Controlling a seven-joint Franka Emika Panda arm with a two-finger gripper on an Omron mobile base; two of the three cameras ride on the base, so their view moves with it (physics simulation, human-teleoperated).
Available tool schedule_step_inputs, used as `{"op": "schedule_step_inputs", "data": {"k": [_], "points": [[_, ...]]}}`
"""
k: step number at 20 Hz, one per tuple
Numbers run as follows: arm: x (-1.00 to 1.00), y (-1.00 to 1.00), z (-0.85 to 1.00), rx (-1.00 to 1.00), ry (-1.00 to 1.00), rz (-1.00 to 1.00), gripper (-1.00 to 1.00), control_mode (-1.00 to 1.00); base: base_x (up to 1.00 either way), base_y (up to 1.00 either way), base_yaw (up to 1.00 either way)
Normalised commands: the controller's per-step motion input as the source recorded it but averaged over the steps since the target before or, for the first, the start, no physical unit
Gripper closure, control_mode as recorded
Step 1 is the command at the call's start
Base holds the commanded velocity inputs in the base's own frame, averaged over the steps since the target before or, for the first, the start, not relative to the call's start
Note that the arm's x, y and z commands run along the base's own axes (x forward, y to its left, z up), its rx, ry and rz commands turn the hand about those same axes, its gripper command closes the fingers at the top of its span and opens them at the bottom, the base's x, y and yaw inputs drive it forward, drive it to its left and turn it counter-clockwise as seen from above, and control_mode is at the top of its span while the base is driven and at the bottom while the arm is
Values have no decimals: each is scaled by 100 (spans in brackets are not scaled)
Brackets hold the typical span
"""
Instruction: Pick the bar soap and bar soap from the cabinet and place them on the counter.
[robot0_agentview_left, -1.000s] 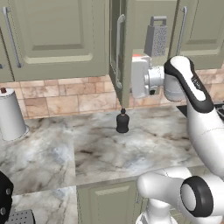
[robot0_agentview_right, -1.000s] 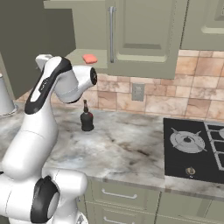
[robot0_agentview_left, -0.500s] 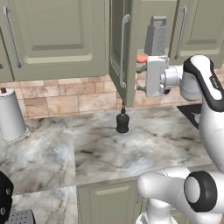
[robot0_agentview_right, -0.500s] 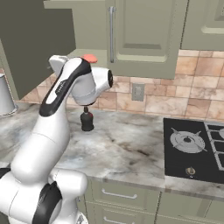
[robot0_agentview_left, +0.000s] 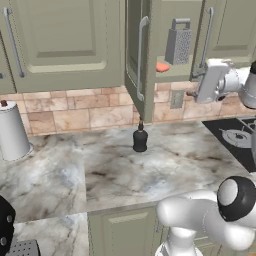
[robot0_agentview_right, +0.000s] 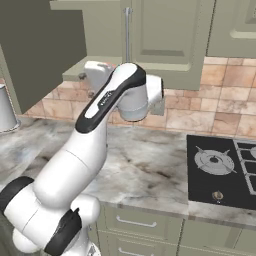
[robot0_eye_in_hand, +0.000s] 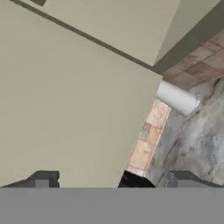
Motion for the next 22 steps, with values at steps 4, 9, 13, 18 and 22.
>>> {"op": "schedule_step_inputs", "data": {"k": [4,9,13,18,22], "points": [[-26,-78,34,-5,-37,17,-100,-100,0,0,0],[-29,-45,12,-19,-42,19,-100,-100,0,0,0],[-30,-22,4,-26,-45,6,-100,-100,0,0,0],[-45,-4,-24,-30,-32,-6,-100,-100,0,0,0],[-52,6,-66,-35,-3,-1,-100,-100,0,0,0]]}}
